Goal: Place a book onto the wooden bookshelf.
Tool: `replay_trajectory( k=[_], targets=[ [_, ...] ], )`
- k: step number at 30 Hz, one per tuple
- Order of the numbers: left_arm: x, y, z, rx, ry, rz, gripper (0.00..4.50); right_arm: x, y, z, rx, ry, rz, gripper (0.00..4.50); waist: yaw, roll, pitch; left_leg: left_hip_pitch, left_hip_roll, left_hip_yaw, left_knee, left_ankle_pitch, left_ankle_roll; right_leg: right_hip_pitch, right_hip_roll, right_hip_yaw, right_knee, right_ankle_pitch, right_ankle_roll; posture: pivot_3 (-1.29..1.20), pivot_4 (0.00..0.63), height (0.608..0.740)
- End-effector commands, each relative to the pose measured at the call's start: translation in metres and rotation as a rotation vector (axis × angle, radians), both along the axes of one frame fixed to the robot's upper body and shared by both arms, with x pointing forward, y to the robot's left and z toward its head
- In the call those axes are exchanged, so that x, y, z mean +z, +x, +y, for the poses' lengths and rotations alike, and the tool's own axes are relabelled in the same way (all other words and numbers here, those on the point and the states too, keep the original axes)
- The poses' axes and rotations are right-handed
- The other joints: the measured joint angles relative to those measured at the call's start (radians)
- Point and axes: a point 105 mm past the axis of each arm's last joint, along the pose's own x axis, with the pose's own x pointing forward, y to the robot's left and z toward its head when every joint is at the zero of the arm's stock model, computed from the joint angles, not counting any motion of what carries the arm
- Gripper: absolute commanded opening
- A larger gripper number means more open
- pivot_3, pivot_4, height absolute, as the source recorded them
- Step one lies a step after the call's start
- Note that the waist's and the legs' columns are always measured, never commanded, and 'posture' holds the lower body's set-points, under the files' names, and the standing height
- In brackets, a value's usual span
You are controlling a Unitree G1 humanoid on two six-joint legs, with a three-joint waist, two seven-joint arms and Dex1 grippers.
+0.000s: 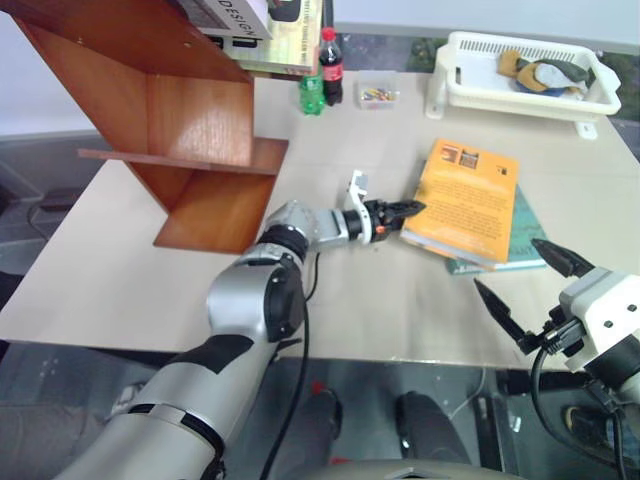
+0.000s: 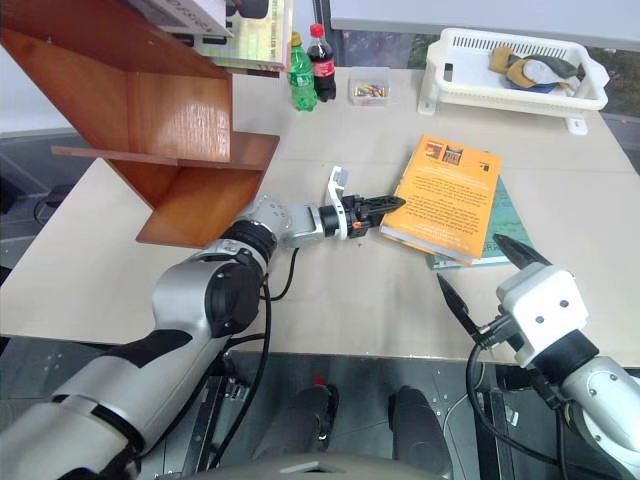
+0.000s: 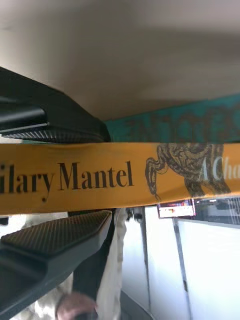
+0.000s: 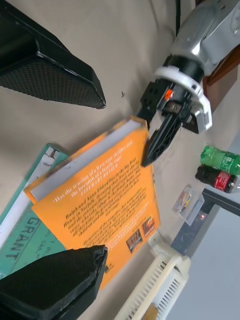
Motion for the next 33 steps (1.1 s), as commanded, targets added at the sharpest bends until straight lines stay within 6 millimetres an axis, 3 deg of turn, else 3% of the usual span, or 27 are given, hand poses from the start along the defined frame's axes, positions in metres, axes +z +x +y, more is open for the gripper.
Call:
replay_trajectory(
  k=[1,8,9,10,13,14,21,30,32,33],
  targets=[
    [0.013,0.000,-0.007,0.005,-0.039,0.046,2.13,0.015,-0.002,0.006,0.022,-0.003,-0.059,4.50,0.001,0.000,0.000,0.000,0.000,0.000,0.000,0.000,0.000,0.000,0.000,0.000,0.000,0.000,0.000,0.00,0.150,0.740],
    [-0.001,-0.030,-0.039,-0.072,-0.082,0.143,2.13,0.019,0.003,0.007,0.038,-0.020,-0.044,4.50,0.004,0.000,0.000,0.000,0.000,-0.002,0.001,0.000,-0.001,0.001,-0.002,0.000,0.000,0.000,0.000,0.00,0.150,0.740],
    [-0.002,-0.033,-0.042,-0.075,-0.084,0.142,2.63,0.020,0.004,0.008,0.040,-0.021,-0.041,4.50,0.004,0.000,0.000,0.000,0.000,-0.002,0.001,0.001,-0.002,0.001,-0.002,0.000,0.000,0.000,0.000,0.00,0.150,0.740],
    [-0.002,-0.036,-0.043,-0.078,-0.091,0.142,2.86,0.020,0.005,0.008,0.042,-0.023,-0.039,4.50,0.005,-0.001,0.000,0.000,0.000,-0.002,0.001,0.002,-0.003,0.001,-0.002,0.000,0.000,0.000,0.000,0.00,0.150,0.740],
    [0.001,-0.040,-0.043,-0.076,-0.099,0.131,4.34,0.021,0.006,0.008,0.044,-0.026,-0.034,4.50,0.001,0.000,0.000,0.001,0.001,-0.001,0.001,0.001,-0.002,0.001,0.000,0.001,0.001,0.000,0.000,0.00,0.150,0.740],
    [0.003,-0.039,-0.041,-0.070,-0.094,0.120,4.45,0.022,0.007,0.008,0.044,-0.027,-0.033,4.50,0.001,0.000,-0.001,0.001,0.002,0.000,0.001,0.000,-0.001,0.001,0.000,0.001,0.001,0.000,0.000,0.00,0.150,0.740],
    [0.000,-0.014,-0.023,0.028,-0.044,0.075,4.45,0.024,0.010,0.007,0.032,-0.027,-0.036,4.50,0.009,-0.001,-0.001,0.001,0.001,0.001,0.002,0.002,-0.004,0.002,0.000,0.001,0.000,0.001,0.000,0.00,0.150,0.740],
    [-0.004,-0.009,-0.043,-0.017,0.013,-0.047,4.45,0.025,0.009,0.002,0.000,-0.032,-0.046,4.50,0.009,-0.001,-0.001,0.001,0.000,0.001,0.002,0.001,-0.002,0.002,0.000,0.000,-0.001,0.001,0.000,0.00,0.150,0.740],
    [-0.002,-0.009,-0.046,-0.019,-0.002,-0.055,3.86,0.023,0.007,0.000,-0.013,-0.034,-0.045,4.50,0.006,-0.001,0.000,0.001,0.000,0.001,0.001,0.001,-0.002,0.002,0.000,0.000,-0.001,0.000,0.000,0.00,0.150,0.740],
    [-0.001,-0.010,-0.047,-0.023,-0.009,-0.058,3.35,0.022,0.006,-0.001,-0.018,-0.034,-0.044,4.50,0.006,-0.001,-0.001,0.001,0.000,0.001,0.001,0.001,-0.001,0.002,0.000,0.000,-0.001,0.000,0.000,0.00,0.150,0.740]
  ],
)
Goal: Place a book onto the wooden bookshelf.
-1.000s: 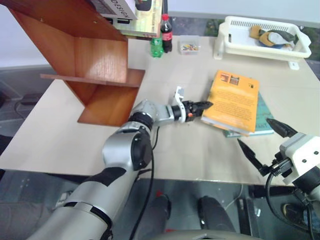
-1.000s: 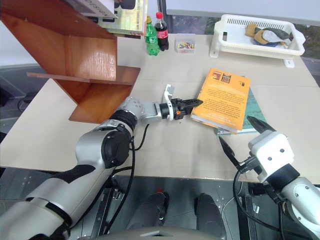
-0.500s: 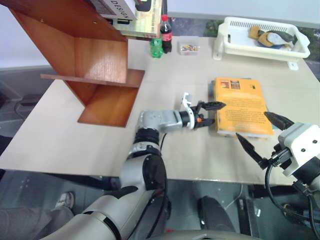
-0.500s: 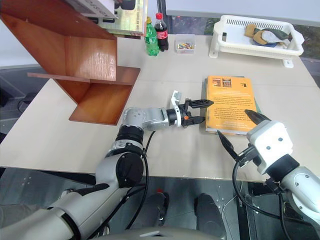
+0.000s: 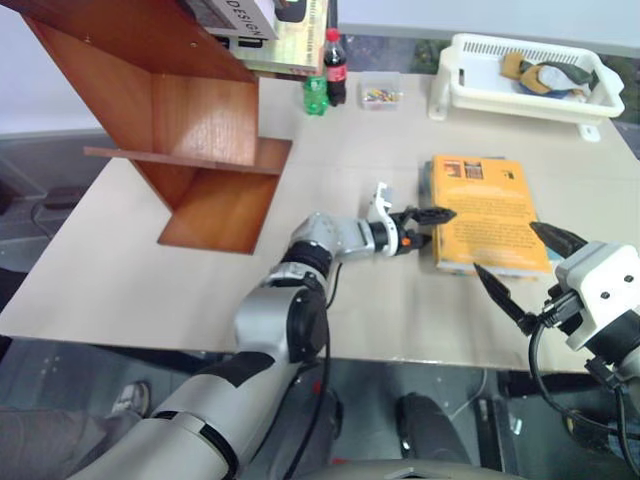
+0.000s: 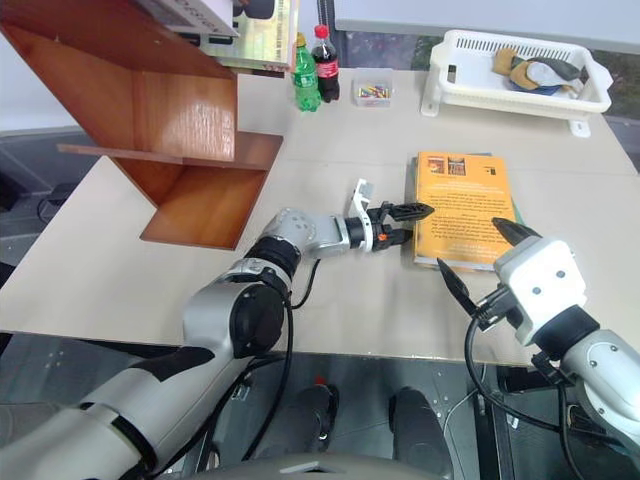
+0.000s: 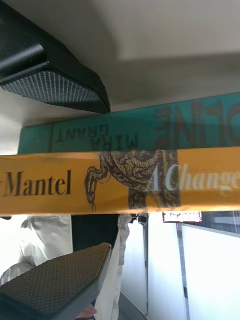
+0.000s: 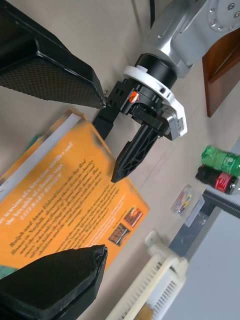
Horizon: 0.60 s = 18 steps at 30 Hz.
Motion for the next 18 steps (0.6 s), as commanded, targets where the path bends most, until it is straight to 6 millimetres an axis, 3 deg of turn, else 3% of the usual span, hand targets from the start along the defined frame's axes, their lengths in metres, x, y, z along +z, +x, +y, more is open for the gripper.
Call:
replay_trajectory(
  k=[1,3,7,13,18],
  targets=[
    [0.016,0.002,-0.008,-0.017,-0.038,-0.054,3.04,0.011,-0.007,0.001,-0.001,-0.007,-0.067,4.50,-0.001,0.000,0.000,0.000,0.000,0.000,0.000,-0.001,0.001,0.000,0.000,0.000,0.000,0.000,0.000,0.00,0.150,0.740],
    [0.017,0.002,-0.007,-0.015,-0.045,-0.058,2.66,0.009,-0.009,0.000,-0.009,-0.003,-0.066,4.50,0.000,0.000,0.000,0.000,0.000,0.000,0.000,-0.001,0.001,0.000,0.000,0.000,0.000,0.000,0.000,0.00,0.150,0.740],
    [0.018,0.003,-0.003,-0.020,-0.064,-0.055,0.99,0.006,-0.014,-0.002,-0.017,-0.001,-0.066,4.50,-0.004,0.000,0.000,0.000,-0.001,0.000,0.000,-0.001,0.001,0.000,0.000,0.000,0.000,0.000,0.000,0.00,0.150,0.740],
    [0.022,0.006,0.012,-0.005,-0.097,-0.032,0.87,0.004,-0.016,0.001,-0.005,-0.002,-0.068,4.50,-0.007,0.000,0.000,0.001,0.000,0.000,0.000,-0.001,0.001,0.000,0.001,0.000,0.001,0.000,0.000,0.00,0.150,0.740],
    [0.036,0.013,0.031,0.002,-0.107,-0.093,0.87,0.005,-0.014,0.005,0.019,-0.006,-0.068,4.50,-0.005,0.000,0.000,0.000,0.000,0.000,0.000,-0.001,0.001,0.000,0.001,0.000,0.001,0.000,0.000,0.00,0.150,0.740]
  ],
)
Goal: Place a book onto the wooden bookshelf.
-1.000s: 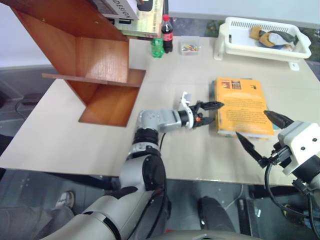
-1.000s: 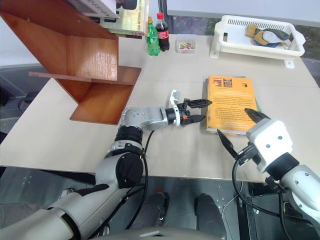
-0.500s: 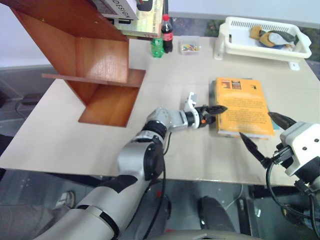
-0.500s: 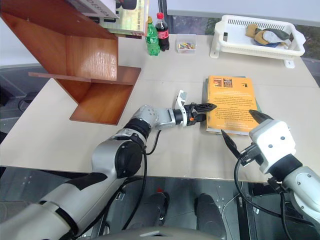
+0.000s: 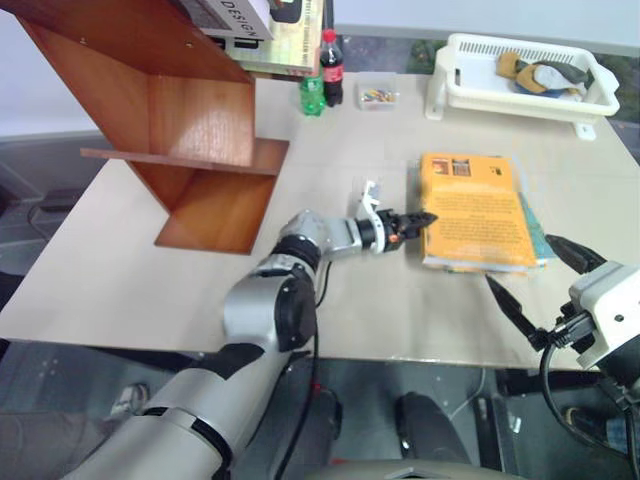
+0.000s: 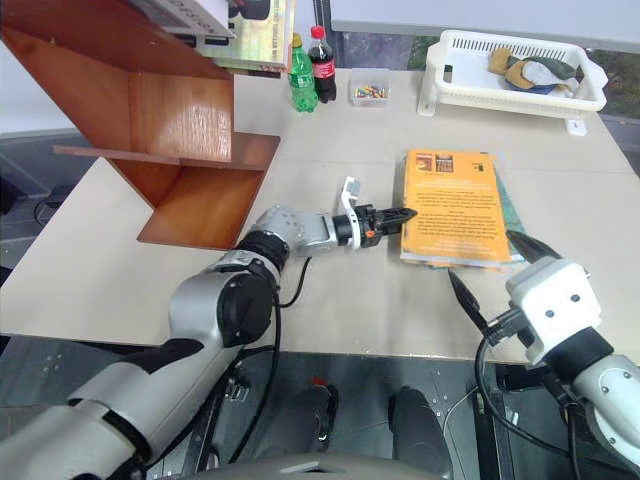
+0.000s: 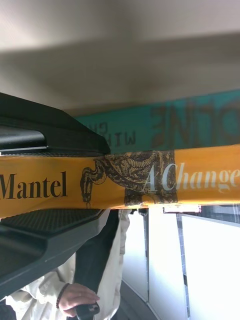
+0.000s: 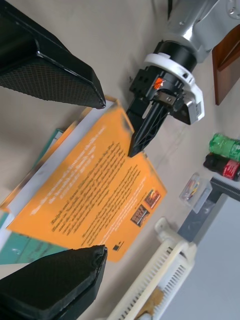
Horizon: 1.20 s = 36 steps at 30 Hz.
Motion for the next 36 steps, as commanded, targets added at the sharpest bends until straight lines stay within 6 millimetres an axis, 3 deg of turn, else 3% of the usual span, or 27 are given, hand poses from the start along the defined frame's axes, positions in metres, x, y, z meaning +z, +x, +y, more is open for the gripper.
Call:
replay_trajectory(
  k=[1,2,4,7,11,15,21,25,28,31,36],
  targets=[
    [0.034,0.008,0.012,-0.001,-0.023,-0.179,0.87,0.010,-0.001,0.009,0.039,-0.010,-0.044,4.50,0.003,0.000,0.000,0.000,0.000,0.000,0.000,0.000,0.000,0.000,0.000,0.000,0.000,0.000,0.000,0.00,0.150,0.740],
    [0.039,0.008,0.015,-0.005,0.009,-0.244,0.87,0.011,0.000,0.009,0.040,-0.014,-0.043,4.50,0.003,0.000,0.000,0.000,0.000,0.000,0.000,0.000,0.000,0.000,0.000,0.000,0.000,0.000,0.000,0.00,0.150,0.740],
    [0.049,0.006,0.027,-0.018,0.199,-0.568,0.87,0.011,0.002,0.007,0.036,-0.023,-0.041,4.50,0.000,0.000,0.000,-0.001,0.000,0.000,0.000,0.000,0.000,0.000,-0.001,0.000,0.000,0.000,0.000,0.00,0.150,0.740],
    [0.056,-0.007,0.033,-0.053,0.312,-0.788,0.87,0.012,0.006,0.004,0.032,-0.033,-0.038,4.50,-0.001,0.000,0.000,0.000,0.003,0.001,-0.002,0.002,-0.004,0.000,0.000,0.003,0.000,0.000,-0.001,0.00,0.150,0.740],
    [0.095,-0.024,0.050,-0.043,0.432,-1.210,0.87,0.014,0.014,-0.011,0.029,-0.056,-0.035,4.50,0.001,-0.001,-0.001,0.001,0.003,0.000,-0.001,0.000,0.000,0.000,0.000,0.004,0.000,0.000,-0.001,0.00,0.150,0.740],
    [0.123,-0.038,0.069,-0.032,0.481,-1.417,0.87,0.018,0.019,-0.014,0.047,-0.055,-0.037,4.50,0.003,0.000,-0.001,0.004,0.003,0.003,-0.001,0.000,0.000,0.002,0.000,0.004,0.000,0.000,-0.001,0.00,0.150,0.740],
    [0.164,-0.059,0.096,-0.041,0.721,-1.946,0.87,0.016,0.028,-0.014,0.094,-0.045,-0.012,4.50,0.006,0.000,-0.001,0.002,0.002,0.003,-0.001,0.000,0.000,0.001,-0.001,0.003,-0.001,0.000,-0.001,0.00,0.150,0.740],
    [0.188,-0.083,0.102,-0.100,0.788,-2.249,0.87,0.014,0.039,-0.012,0.143,-0.041,-0.006,4.50,0.006,0.000,-0.001,0.000,0.002,0.004,-0.002,0.000,0.000,0.000,-0.002,0.003,-0.003,0.001,-0.001,0.00,0.150,0.740],
    [0.198,-0.096,0.108,-0.144,0.840,-2.369,0.87,0.014,0.046,-0.011,0.175,-0.041,-0.010,4.50,0.006,0.000,-0.001,0.000,0.002,0.003,-0.002,0.000,0.000,0.000,-0.002,0.002,-0.003,0.000,-0.001,0.00,0.150,0.740],
    [0.207,-0.103,0.125,-0.171,0.942,-2.378,0.87,0.016,0.054,-0.010,0.210,-0.035,-0.019,4.50,-0.003,0.000,0.000,0.000,0.002,0.004,-0.002,0.000,0.001,0.000,-0.001,0.002,-0.002,0.000,-0.001,0.00,0.150,0.740],
    [0.228,-0.122,0.172,-0.214,1.193,-2.303,0.87,0.028,0.057,-0.014,0.310,-0.031,-0.010,4.50,-0.015,0.000,0.001,0.000,0.003,0.004,-0.003,0.000,0.001,-0.002,0.000,0.002,-0.001,0.000,-0.001,0.00,0.150,0.740]
  ],
)
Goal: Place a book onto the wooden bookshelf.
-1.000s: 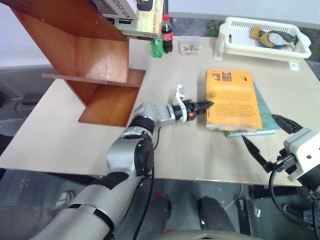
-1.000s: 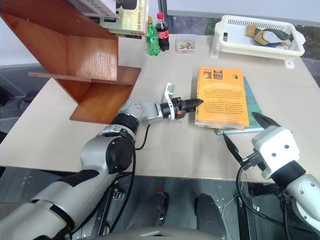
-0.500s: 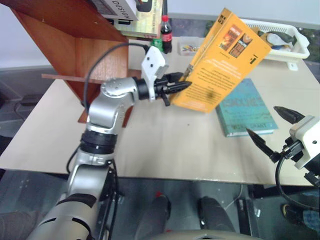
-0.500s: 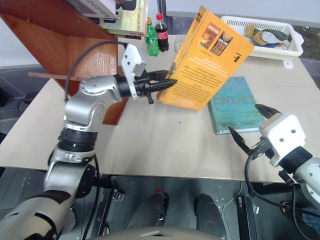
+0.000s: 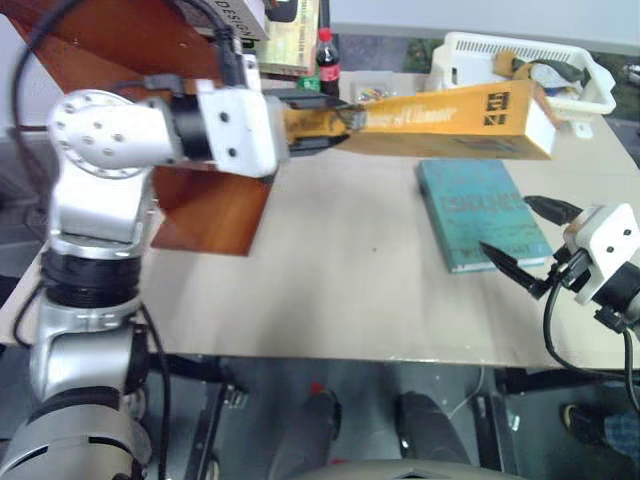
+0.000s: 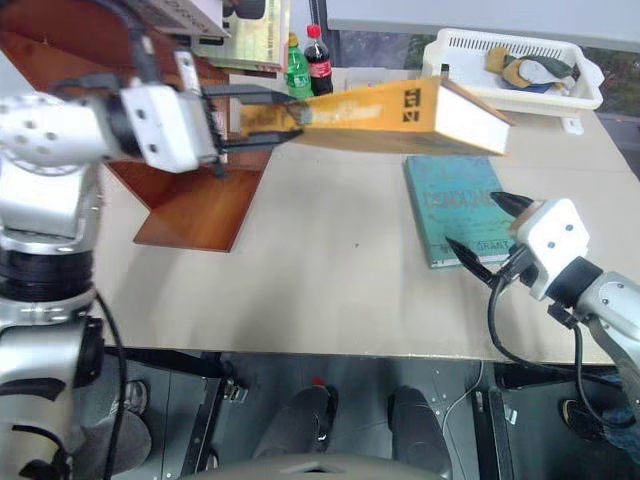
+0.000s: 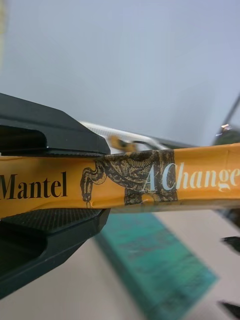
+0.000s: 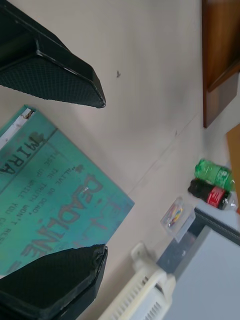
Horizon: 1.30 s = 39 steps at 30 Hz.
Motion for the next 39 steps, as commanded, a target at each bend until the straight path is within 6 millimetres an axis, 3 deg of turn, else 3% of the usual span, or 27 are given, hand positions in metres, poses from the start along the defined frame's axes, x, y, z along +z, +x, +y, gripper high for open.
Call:
replay_trajectory(
  k=[1,12,19,25,32,39],
  targets=[
    [0.025,-0.020,0.034,0.112,0.048,-0.080,0.87,0.017,-0.003,0.000,0.103,-0.006,-0.039,4.50,-0.006,0.000,0.000,0.000,0.000,0.000,0.000,0.000,0.000,0.000,0.000,0.000,0.000,0.000,0.000,0.00,0.150,0.740],
    [0.011,-0.025,0.122,0.486,0.197,-0.074,0.87,0.056,-0.006,0.032,0.470,0.239,-0.130,4.50,-0.011,0.001,0.001,0.001,0.001,0.000,0.000,0.000,0.000,0.000,0.000,-0.001,0.000,0.000,0.000,0.00,0.150,0.740],
    [-0.003,-0.023,0.171,0.607,0.248,-0.062,0.87,0.056,-0.012,0.058,0.584,0.286,-0.108,4.50,-0.014,0.002,0.001,0.000,0.001,0.000,-0.004,0.000,0.000,-0.003,-0.001,0.000,0.000,0.000,0.000,0.00,0.150,0.740],
    [-0.004,-0.022,0.207,0.649,0.278,-0.068,0.87,0.046,-0.017,0.046,0.598,0.314,-0.088,4.50,-0.015,0.002,0.001,0.000,0.001,0.001,-0.008,0.000,0.000,-0.005,-0.002,0.002,-0.001,0.000,0.000,0.00,0.150,0.740],
    [-0.022,-0.015,0.240,0.683,0.197,-0.005,0.87,0.042,-0.023,0.047,0.632,0.318,-0.094,4.50,-0.029,0.002,0.001,0.004,0.005,0.008,-0.010,0.000,0.000,-0.006,-0.001,0.002,0.002,0.000,-0.001,0.00,0.150,0.740],
    [-0.020,-0.017,0.244,0.671,0.115,-0.013,4.15,0.041,-0.024,0.045,0.645,0.315,-0.092,4.50,-0.040,0.002,0.002,0.011,0.012,0.013,-0.011,0.000,0.000,-0.002,0.002,0.000,0.003,0.001,-0.002,0.00,0.150,0.740]
  ],
)
